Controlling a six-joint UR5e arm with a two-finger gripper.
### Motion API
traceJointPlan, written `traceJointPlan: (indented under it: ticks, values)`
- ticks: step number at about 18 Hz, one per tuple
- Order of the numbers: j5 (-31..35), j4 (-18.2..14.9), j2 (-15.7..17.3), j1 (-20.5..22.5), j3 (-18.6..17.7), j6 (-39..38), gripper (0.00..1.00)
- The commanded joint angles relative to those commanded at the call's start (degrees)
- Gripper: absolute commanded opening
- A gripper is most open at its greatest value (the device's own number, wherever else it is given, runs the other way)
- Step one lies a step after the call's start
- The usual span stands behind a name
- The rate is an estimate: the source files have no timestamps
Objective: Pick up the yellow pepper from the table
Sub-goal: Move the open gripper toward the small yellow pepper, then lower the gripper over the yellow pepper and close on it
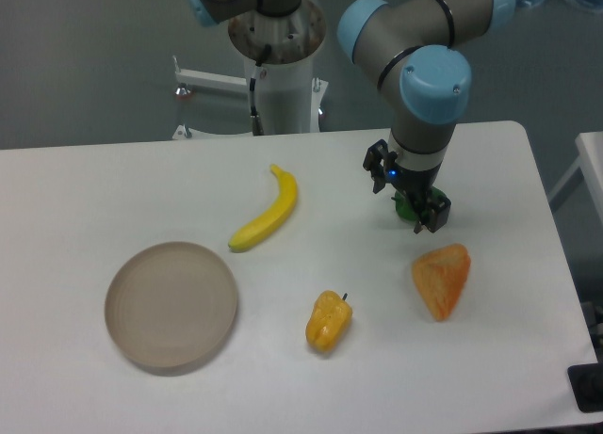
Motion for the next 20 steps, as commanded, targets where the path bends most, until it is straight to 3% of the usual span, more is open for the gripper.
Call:
traceJointPlan:
  ticks: [8, 12, 16, 18, 20]
  values:
    - [-1.1, 0.2, -0.9, -0.4, 0.1, -0.9, 1.0]
    - [-1.7, 0.6, -3.2, -3.6, 1.5, -11.4, 1.0]
    - [-1.7, 4.1, -6.0, -6.4, 3.3, -22.2, 1.0]
    - [-1.7, 8.2, -7.7, -8.3, 3.3, -27.7, 1.0]
    - [-1.6, 9.1, -9.0, -8.9, 3.3, -29.1, 1.0]
